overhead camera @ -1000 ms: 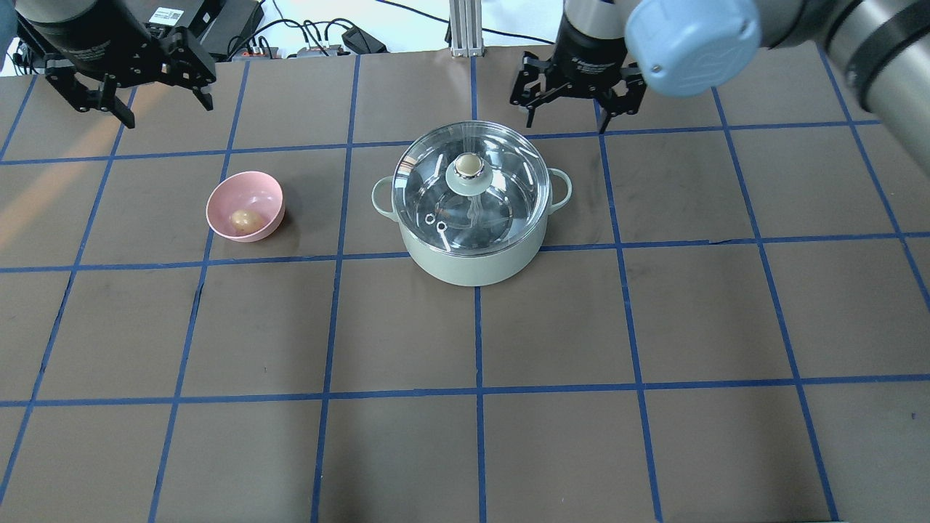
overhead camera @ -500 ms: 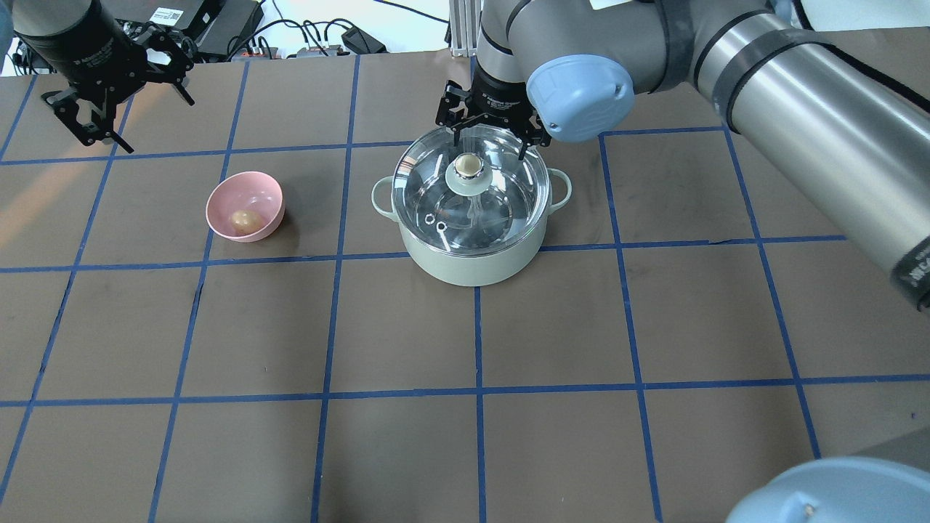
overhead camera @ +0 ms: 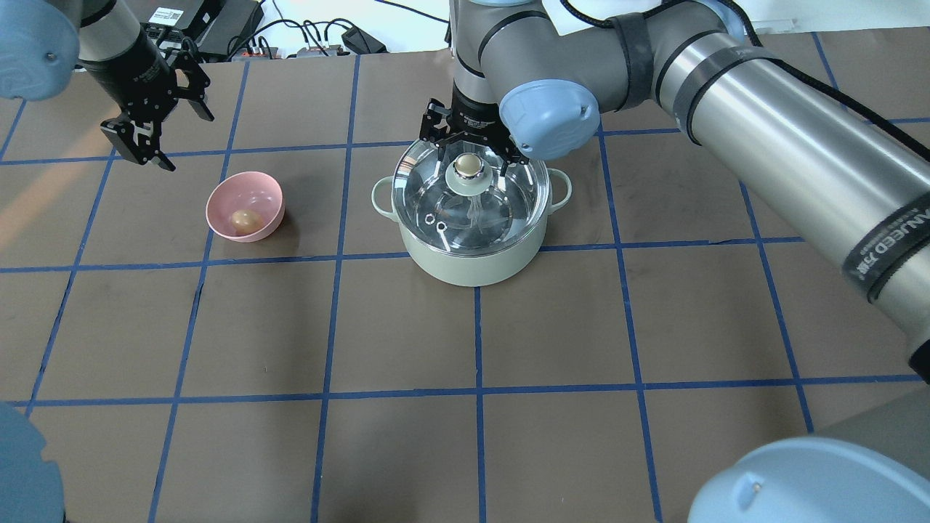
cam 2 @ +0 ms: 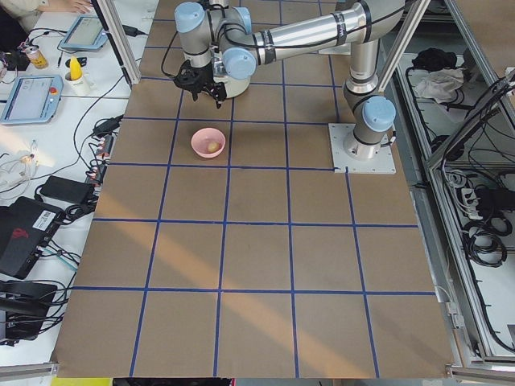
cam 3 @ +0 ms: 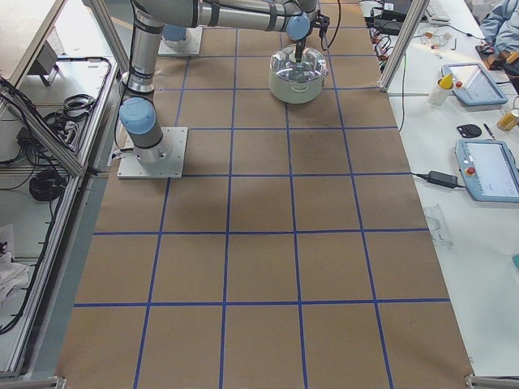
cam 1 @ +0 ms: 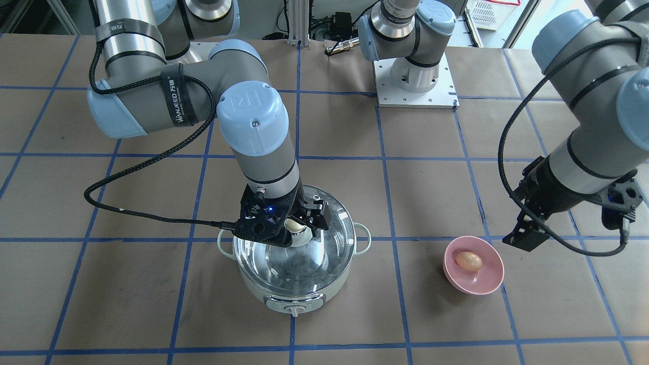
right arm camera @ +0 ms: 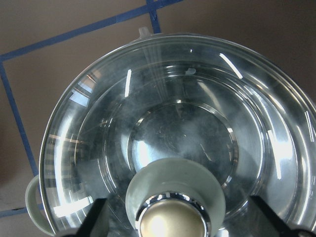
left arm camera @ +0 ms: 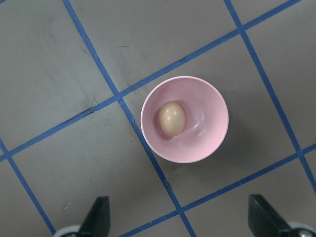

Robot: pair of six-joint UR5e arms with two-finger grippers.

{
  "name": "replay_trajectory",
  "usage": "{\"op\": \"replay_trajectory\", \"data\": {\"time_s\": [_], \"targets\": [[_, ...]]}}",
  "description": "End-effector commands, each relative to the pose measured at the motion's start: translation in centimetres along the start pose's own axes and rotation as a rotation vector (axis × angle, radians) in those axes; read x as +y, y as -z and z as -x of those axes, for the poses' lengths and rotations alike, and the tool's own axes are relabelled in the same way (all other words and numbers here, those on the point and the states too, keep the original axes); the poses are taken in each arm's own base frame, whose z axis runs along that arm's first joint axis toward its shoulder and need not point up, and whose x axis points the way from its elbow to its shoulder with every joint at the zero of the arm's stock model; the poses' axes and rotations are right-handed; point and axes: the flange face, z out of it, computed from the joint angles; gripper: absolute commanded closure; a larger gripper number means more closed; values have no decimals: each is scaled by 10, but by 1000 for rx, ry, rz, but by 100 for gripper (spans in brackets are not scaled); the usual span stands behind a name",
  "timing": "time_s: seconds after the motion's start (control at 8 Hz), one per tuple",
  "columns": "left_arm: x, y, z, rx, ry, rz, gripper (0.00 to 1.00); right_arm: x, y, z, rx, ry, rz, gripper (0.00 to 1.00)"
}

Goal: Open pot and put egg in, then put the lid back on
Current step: 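Lift the glass lid aside with the right gripper while the left descends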

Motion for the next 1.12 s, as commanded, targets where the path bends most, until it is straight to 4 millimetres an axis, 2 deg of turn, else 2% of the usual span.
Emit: {"op": "replay_trajectory", "data": {"time_s": [0.0,0.25,0.38,0.5,0.62,0.88,1.0], "targets": [[-19,-53,-31,24,79,-15,6,3,-9,4,8,-16,18,32],[-23,-80,-38,-6,83,4,28,4,-11,4,5,-16,25,54],[-24,-88,-40,-16,88,10,28,4,-11,3,10,-17,38,70],[-25,-100,-42,-37,88,21,28,4,-12,3,11,-16,41,75],[-25,-104,-42,-49,94,25,28,6,-9,2,19,-12,57,80],[-26,-121,-45,-71,98,42,28,3,22,7,32,-15,78,88],[-28,-135,-48,-90,124,52,28,1,34,3,36,-17,85,89]]}}
